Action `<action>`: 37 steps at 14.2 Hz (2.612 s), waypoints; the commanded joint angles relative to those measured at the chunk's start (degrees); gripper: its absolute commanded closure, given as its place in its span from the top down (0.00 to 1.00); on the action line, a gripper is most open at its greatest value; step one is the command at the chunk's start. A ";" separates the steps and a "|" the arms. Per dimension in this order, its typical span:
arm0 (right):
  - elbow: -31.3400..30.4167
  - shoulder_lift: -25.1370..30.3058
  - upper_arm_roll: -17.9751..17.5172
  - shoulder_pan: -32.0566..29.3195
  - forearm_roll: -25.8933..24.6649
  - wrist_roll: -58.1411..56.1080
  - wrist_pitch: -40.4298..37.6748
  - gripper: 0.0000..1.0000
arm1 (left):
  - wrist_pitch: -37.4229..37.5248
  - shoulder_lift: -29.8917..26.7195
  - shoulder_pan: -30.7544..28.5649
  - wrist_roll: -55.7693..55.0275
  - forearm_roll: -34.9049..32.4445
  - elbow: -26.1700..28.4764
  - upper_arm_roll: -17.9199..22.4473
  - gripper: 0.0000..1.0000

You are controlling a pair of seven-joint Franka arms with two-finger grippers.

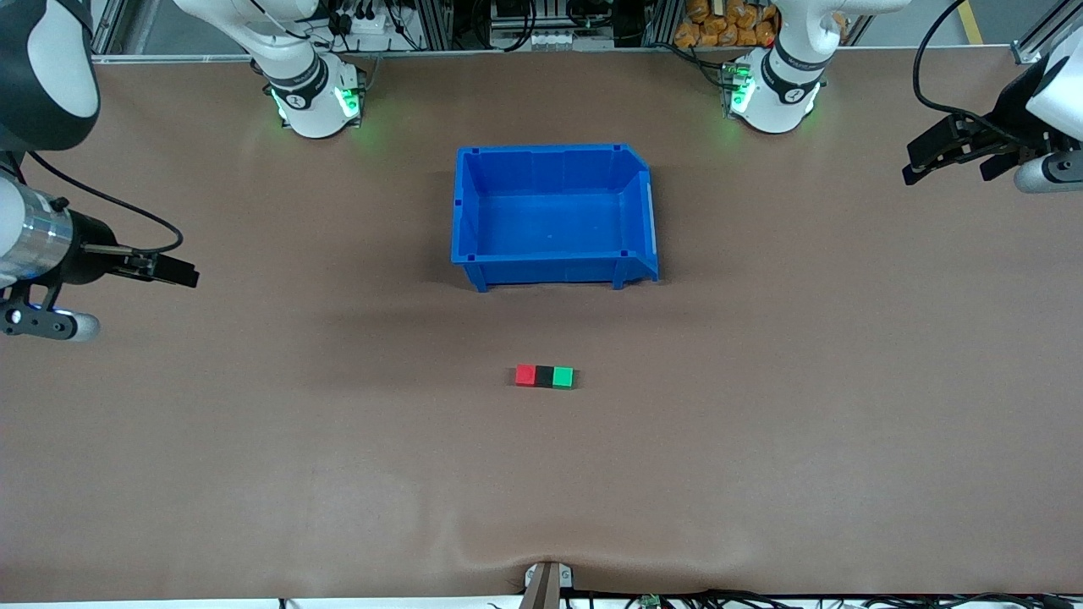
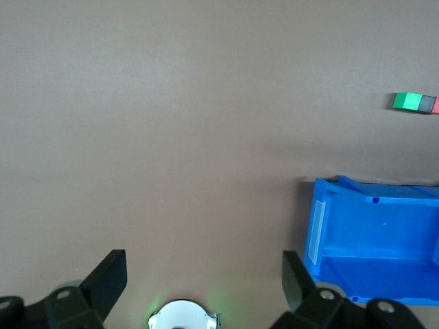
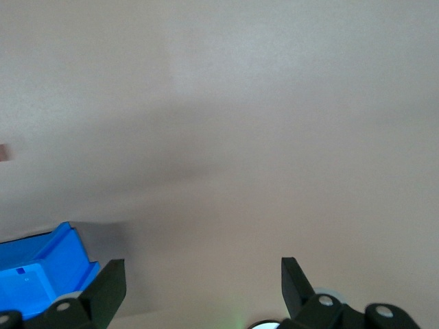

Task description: Attach green and red cubes to black cube

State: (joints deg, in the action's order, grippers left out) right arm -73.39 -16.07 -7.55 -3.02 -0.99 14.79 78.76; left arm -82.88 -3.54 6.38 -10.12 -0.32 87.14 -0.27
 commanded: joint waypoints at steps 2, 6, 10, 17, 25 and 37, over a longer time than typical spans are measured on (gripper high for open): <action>-1.40 2.44 -0.01 -1.11 -0.59 -2.48 -0.71 1.00 | 0.88 -0.33 -0.31 0.45 -0.03 -0.57 -0.17 1.00; -1.40 3.76 1.14 -1.20 -0.59 -4.68 -1.32 1.00 | 1.05 -0.77 -0.31 0.98 -0.12 -0.48 -0.17 1.00; -1.58 5.43 2.45 -1.02 -0.06 -4.16 -1.59 1.00 | 1.23 -1.21 -0.31 1.42 -0.12 -0.39 -0.17 1.00; -1.93 7.81 2.72 0.30 -0.15 -3.98 -2.11 1.00 | 1.14 -1.30 -0.40 1.42 -0.12 -0.13 -0.17 1.00; -1.93 9.92 2.63 0.29 -0.06 -3.89 -3.96 1.00 | 1.14 -0.77 -0.31 1.15 -2.05 -0.48 -0.08 1.00; -3.16 13.78 2.63 0.38 0.29 -5.21 -5.72 1.00 | 3.69 -0.24 -0.31 1.15 -2.31 -0.57 0.80 1.00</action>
State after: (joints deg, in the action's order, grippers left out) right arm -73.80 -4.89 -5.12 -2.81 -0.91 10.41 72.82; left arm -80.66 -3.85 6.18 -10.07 -1.53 87.18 0.44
